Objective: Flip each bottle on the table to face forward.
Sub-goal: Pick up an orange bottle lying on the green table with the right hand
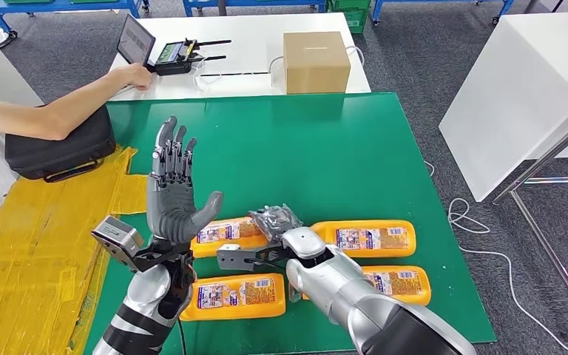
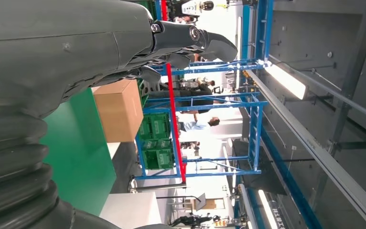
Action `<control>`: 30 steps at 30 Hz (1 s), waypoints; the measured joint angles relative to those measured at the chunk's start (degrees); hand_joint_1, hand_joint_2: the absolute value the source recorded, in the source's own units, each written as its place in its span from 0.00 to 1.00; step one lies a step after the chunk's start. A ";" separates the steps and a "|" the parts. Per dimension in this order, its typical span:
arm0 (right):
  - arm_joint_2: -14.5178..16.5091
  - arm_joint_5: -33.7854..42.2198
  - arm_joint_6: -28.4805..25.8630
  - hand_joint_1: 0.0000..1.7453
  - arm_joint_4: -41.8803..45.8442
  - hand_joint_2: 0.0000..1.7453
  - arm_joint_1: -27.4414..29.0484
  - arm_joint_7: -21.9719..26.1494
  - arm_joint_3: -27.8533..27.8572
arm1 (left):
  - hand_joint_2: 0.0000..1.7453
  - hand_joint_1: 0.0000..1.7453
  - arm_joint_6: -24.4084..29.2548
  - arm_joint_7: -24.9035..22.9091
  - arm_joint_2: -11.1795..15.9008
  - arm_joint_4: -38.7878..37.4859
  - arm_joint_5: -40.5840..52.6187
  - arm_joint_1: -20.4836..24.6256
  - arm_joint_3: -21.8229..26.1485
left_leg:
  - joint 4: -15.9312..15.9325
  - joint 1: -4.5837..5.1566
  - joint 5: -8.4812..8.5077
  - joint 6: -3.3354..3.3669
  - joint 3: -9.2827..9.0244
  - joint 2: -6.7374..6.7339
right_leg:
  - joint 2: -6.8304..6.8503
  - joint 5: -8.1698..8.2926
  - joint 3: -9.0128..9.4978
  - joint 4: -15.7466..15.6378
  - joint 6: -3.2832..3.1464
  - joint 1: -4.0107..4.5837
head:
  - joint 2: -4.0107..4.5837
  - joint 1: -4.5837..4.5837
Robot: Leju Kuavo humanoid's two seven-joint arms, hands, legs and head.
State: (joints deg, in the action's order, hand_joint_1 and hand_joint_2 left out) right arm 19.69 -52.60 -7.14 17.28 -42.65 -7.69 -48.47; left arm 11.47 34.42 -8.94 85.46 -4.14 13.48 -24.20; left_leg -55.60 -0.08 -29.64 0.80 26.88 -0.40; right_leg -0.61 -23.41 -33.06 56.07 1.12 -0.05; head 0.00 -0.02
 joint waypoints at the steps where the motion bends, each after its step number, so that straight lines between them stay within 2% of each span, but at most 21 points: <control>1: -0.15 -0.06 -1.50 1.00 -0.01 1.00 0.06 0.23 0.01 | 1.00 0.00 0.00 0.01 0.00 0.01 -0.04 -0.04 0.00 | 0.00 0.00 0.00 0.00 0.00 0.00 | 0.00 0.00 0.00 0.00 0.00 0.00 | 0.00 0.00; 7: -0.73 -0.21 -5.64 1.00 -0.01 1.00 0.42 1.04 0.16 | 1.00 0.00 -0.12 0.04 0.00 0.02 -0.34 -0.21 0.00 | 0.00 0.00 0.00 0.00 0.01 0.00 | 0.00 0.00 -0.01 0.00 0.00 0.00 | 0.00 0.00; 15: -2.01 0.63 -23.51 1.00 0.66 1.00 0.88 6.61 4.83 | 1.00 0.00 -0.34 0.05 0.16 0.92 -0.78 -1.62 0.01 | 0.00 0.00 0.00 0.00 0.02 0.00 | 0.00 0.00 -0.01 0.00 0.00 0.00 | 0.00 0.01; 26: -2.84 1.08 -25.23 1.00 1.58 1.00 1.34 8.01 9.27 | 1.00 0.00 -0.33 0.09 0.27 1.64 -0.67 -2.46 0.02 | 0.00 0.00 0.00 0.00 0.02 0.00 | 0.00 0.00 -0.01 0.00 0.00 0.00 | 0.00 0.01; 30: -3.00 2.86 -29.18 1.00 2.19 1.00 1.74 10.57 10.93 | 1.00 0.00 -0.19 0.11 0.33 1.81 -0.46 -2.70 0.02 | 0.00 0.00 0.00 0.00 0.02 0.00 | 0.00 0.00 -0.01 0.00 0.00 0.00 | 0.00 0.00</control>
State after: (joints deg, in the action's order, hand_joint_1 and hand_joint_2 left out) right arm 16.69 -49.74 -36.32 19.47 -40.91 2.88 -37.54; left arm 11.29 34.53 -8.61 87.27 -4.60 10.78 -24.17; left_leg -55.60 -0.08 -29.64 0.80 26.89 -0.40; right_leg -0.61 -23.41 -33.07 56.08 1.12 -0.05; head 0.00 -0.02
